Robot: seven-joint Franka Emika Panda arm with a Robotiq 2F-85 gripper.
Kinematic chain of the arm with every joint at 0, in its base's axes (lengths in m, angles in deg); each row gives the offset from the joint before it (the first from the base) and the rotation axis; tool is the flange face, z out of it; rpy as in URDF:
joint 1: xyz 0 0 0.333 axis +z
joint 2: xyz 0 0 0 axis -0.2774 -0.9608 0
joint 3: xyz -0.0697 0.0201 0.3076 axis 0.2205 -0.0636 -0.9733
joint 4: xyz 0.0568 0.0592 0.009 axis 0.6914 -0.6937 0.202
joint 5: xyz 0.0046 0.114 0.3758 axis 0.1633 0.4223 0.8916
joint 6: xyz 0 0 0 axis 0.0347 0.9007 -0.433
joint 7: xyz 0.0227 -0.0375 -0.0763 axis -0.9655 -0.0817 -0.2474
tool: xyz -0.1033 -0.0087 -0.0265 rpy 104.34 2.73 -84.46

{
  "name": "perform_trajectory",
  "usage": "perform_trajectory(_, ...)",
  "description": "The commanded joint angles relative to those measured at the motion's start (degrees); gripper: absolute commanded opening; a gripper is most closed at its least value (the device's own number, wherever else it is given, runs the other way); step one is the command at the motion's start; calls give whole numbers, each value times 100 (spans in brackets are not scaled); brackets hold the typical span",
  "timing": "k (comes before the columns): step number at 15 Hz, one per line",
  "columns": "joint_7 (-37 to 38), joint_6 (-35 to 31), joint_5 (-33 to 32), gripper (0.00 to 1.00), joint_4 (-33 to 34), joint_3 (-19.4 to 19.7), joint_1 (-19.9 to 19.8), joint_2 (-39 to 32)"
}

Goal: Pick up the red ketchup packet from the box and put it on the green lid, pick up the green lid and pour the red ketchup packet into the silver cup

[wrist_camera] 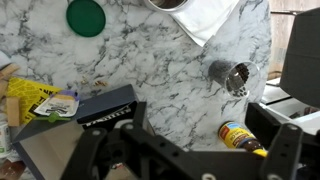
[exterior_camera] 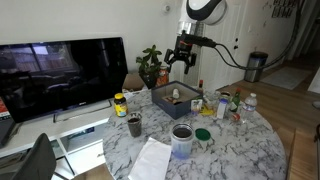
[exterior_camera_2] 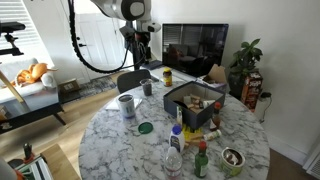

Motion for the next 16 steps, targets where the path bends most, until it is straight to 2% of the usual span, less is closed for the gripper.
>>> perform_trajectory(1, 352, -45, -200, 100, 368, 334, 170, -468)
perform_trajectory(3, 610, -338, -575, 100, 700, 563, 206, -958)
perform_trajectory(7, 387, -750, -822, 100, 1492, 893, 198, -2083)
perform_trajectory(10, 435, -1162, -756, 100, 2156, 1091, 173, -2946)
perform_trajectory(14, 408, -1406, -507, 100, 3030, 1163, 54, -3844)
perform_trajectory(15, 322, -1340, -557, 100, 2383, 1176, 116, -3304)
perform_trajectory(16, 324, -1361, -544, 100, 2578, 1195, 102, -3493)
